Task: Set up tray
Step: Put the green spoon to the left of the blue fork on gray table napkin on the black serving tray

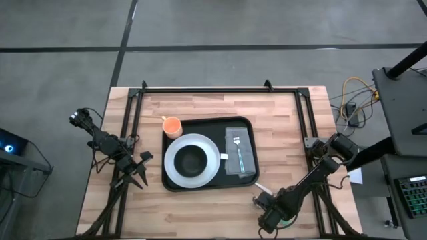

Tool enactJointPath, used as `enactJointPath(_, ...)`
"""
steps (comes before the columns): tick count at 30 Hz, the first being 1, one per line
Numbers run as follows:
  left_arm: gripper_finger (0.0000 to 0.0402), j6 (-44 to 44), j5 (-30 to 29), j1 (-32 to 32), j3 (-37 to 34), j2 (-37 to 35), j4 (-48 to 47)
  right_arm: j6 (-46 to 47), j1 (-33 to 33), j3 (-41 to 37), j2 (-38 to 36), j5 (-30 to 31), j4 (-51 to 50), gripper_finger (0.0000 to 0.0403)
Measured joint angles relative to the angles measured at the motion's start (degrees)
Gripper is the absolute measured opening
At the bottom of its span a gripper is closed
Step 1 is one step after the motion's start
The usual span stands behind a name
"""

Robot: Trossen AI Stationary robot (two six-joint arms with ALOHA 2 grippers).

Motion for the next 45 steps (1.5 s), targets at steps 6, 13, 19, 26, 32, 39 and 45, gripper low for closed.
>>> enactJointPath(6, 0.0071, 0.00, 0.00, 0.00, 0.00, 0.00, 0.00, -0.44, -0.68, 1.06, -0.57, -0.49, -0.03, 0.0034)
enactJointPath(13, 0.0071, 0.00, 0.02, 0.00, 0.00, -0.01, 0.00, -3.85, -1.31, 2.53, -0.81, -0.04, 0.12, 0.0034)
enactJointPath(19, 0.0071, 0.00, 0.00, 0.00, 0.00, 0.00, 0.00, -4.03, -4.06, 3.06, -0.92, 3.93, 0.23, 0.0034)
enactJointPath(26, 0.0071, 0.00, 0.02, 0.00, 0.00, 0.00, 0.00, -7.51, -9.65, 4.22, -1.01, 4.69, 1.92, 0.0034)
enactJointPath(32, 0.0071, 0.00, 0.02, 0.00, 0.00, 0.00, 0.00, -7.32, -15.64, 5.14, -1.01, 6.03, 2.97, 0.0034)
enactJointPath(39, 0.0071, 0.00, 0.00, 0.00, 0.00, 0.00, 0.00, -7.12, -23.55, 6.28, -1.01, 6.03, 2.98, 0.0034)
enactJointPath(45, 0.0071, 0.00, 0.00, 0.00, 0.00, -0.01, 0.00, -7.11, -30.12, 8.05, -1.01, 6.01, 2.78, 0.0034)
